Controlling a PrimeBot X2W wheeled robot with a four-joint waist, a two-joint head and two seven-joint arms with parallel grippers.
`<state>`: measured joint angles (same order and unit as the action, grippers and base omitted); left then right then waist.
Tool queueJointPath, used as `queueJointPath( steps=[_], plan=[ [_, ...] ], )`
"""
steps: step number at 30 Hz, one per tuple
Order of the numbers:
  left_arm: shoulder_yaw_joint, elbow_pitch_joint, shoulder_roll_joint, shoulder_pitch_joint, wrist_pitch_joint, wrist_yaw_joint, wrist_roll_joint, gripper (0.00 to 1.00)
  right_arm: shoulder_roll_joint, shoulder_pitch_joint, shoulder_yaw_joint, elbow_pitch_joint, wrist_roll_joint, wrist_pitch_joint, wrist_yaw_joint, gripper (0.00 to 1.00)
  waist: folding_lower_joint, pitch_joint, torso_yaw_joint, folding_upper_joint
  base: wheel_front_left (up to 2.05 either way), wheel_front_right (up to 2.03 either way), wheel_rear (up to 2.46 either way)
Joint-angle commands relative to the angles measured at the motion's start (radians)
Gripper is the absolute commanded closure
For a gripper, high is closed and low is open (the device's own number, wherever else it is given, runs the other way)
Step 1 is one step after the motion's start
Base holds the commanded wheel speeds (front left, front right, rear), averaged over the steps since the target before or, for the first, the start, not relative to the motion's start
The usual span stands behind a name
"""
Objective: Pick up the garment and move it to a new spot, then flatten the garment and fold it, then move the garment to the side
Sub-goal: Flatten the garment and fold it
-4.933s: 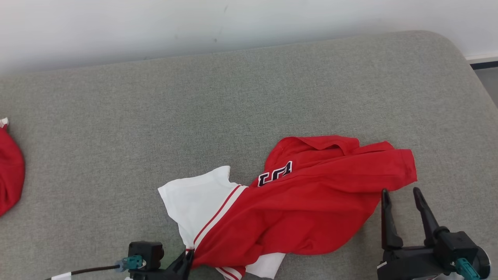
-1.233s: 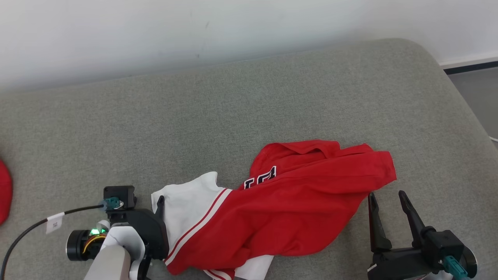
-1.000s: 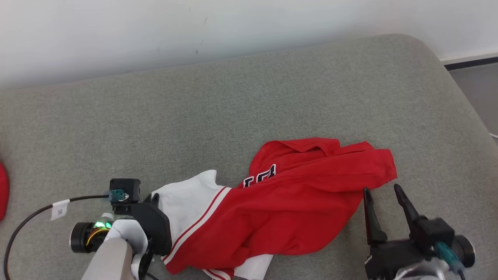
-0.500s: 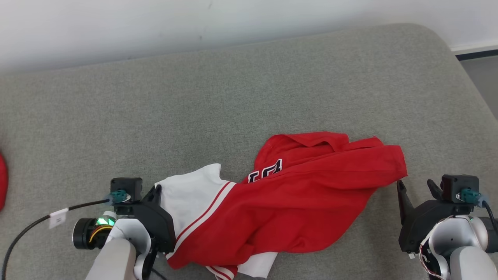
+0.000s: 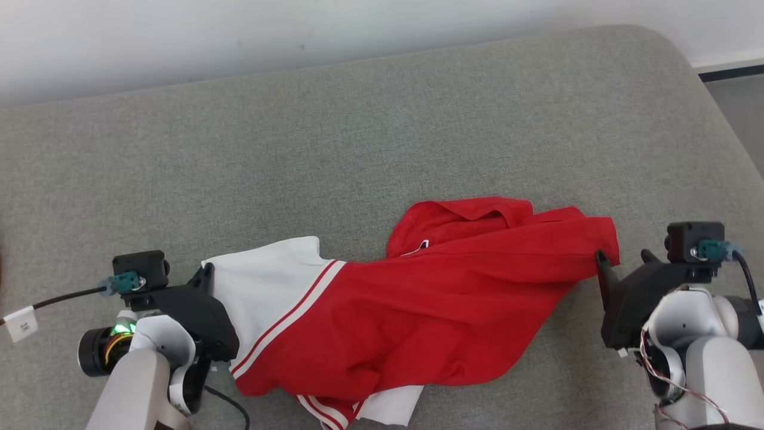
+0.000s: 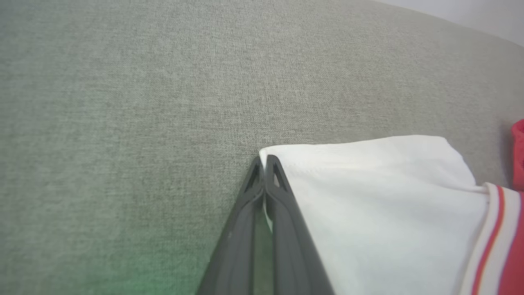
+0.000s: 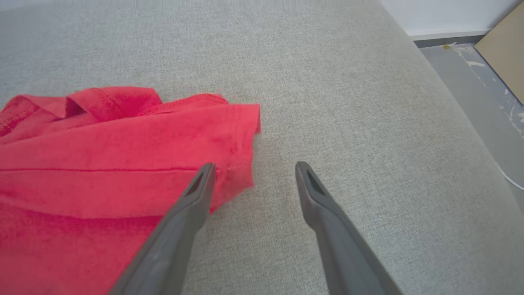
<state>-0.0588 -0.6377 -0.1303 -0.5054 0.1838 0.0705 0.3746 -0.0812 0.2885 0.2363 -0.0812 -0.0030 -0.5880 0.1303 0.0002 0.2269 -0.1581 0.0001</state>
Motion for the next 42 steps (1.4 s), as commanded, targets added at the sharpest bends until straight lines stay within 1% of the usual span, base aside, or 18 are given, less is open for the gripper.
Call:
queueJointPath(
  steps=[1,5,9,11,12,13,14,15,19,22,25,26,30,33,37,42],
  plan=[
    [0.0,0.001,-0.009,-0.007,0.008,-0.005,0.007,1.0,0.008,0.018,-0.004,-0.01,-0.007,-0.006,0.001,0.0,-0.0002,-0.001,0.0,-0.0001,0.0,0.0,0.0],
    [-0.009,0.004,-0.009,-0.007,0.014,-0.005,0.007,1.0,0.003,0.042,-0.022,-0.039,-0.018,-0.035,0.001,0.0,-0.0002,-0.005,0.007,-0.0001,0.0,0.0,0.0],
    [-0.018,0.005,-0.005,-0.002,0.017,-0.005,0.009,1.0,-0.003,0.044,-0.036,-0.059,-0.001,-0.051,0.001,0.05,-0.0002,-0.009,0.016,-0.0001,0.0,0.0,0.0],
    [-0.021,0.007,-0.007,0.0,0.014,-0.004,0.009,1.0,-0.005,0.051,-0.036,-0.067,0.002,-0.041,0.001,0.15,-0.0002,-0.009,0.018,-0.0001,0.0,0.0,0.0],
    [-0.022,0.009,-0.008,0.0,0.011,-0.004,0.009,1.0,-0.006,0.05,-0.039,-0.073,0.003,-0.043,0.001,0.29,-0.0002,-0.009,0.018,-0.0001,0.0,0.0,0.0],
    [-0.025,0.01,-0.007,0.001,0.011,-0.004,0.009,1.0,-0.007,0.052,-0.039,-0.077,0.003,-0.042,0.001,0.54,-0.0002,-0.009,0.019,-0.0001,0.0,0.0,0.0],
    [-0.026,0.012,-0.006,0.0,0.008,-0.004,0.01,1.0,-0.007,0.055,-0.041,-0.08,0.004,-0.039,0.001,0.67,-0.0002,-0.009,0.019,-0.0001,0.0,0.0,0.0],
    [-0.028,0.013,-0.006,0.0,0.005,-0.004,0.011,1.0,-0.009,0.057,-0.043,-0.083,0.003,-0.036,0.001,1.0,-0.0002,-0.009,0.019,-0.0001,0.0,0.0,0.0],
    [-0.031,0.019,-0.007,-0.001,-0.007,-0.006,0.012,1.0,-0.007,0.057,-0.048,-0.073,0.005,-0.023,0.001,1.0,-0.0002,-0.012,0.018,-0.0001,0.0,0.0,0.0],
    [-0.016,0.037,-0.005,-0.009,-0.049,-0.004,0.027,1.0,-0.006,0.056,-0.042,-0.053,0.01,0.0,0.001,1.0,-0.0002,-0.02,0.016,-0.0001,0.0,0.0,0.0],
    [0.025,0.072,0.012,-0.029,-0.112,0.009,0.076,1.0,0.001,0.066,-0.034,-0.021,0.044,0.032,0.001,1.0,-0.0002,-0.031,0.016,-0.0001,0.0,0.0,0.0],
    [0.025,0.072,0.012,-0.029,-0.112,0.009,0.076,1.0,0.001,0.066,-0.034,-0.021,0.044,0.032,0.001,1.0,-0.0002,-0.031,0.016,-0.0001,0.0,0.0,0.0],
    [0.068,0.134,0.014,-0.065,-0.162,0.04,0.168,1.0,0.011,0.09,-0.025,0.026,0.132,0.079,0.001,1.0,-0.0002,-0.045,0.019,-0.0001,0.0,0.0,0.0],
    [0.072,0.196,-0.011,-0.093,-0.174,0.053,0.21,1.0,0.005,0.106,-0.019,0.053,0.173,0.109,0.001,1.0,-0.0002,-0.057,0.024,-0.0001,0.0,0.0,0.0],
    [0.069,0.293,-0.045,-0.13,-0.167,0.059,0.262,1.0,0.005,0.142,0.001,0.074,0.211,0.161,0.001,1.0,-0.0002,-0.069,0.033,-0.0001,0.0,0.0,0.0],
    [0.051,0.409,-0.086,-0.19,-0.149,0.06,0.307,1.0,-0.007,0.195,-0.019,0.103,0.276,0.219,0.001,1.0,-0.0002,-0.081,0.044,-0.0001,0.0,0.0,0.0]
  ],
)
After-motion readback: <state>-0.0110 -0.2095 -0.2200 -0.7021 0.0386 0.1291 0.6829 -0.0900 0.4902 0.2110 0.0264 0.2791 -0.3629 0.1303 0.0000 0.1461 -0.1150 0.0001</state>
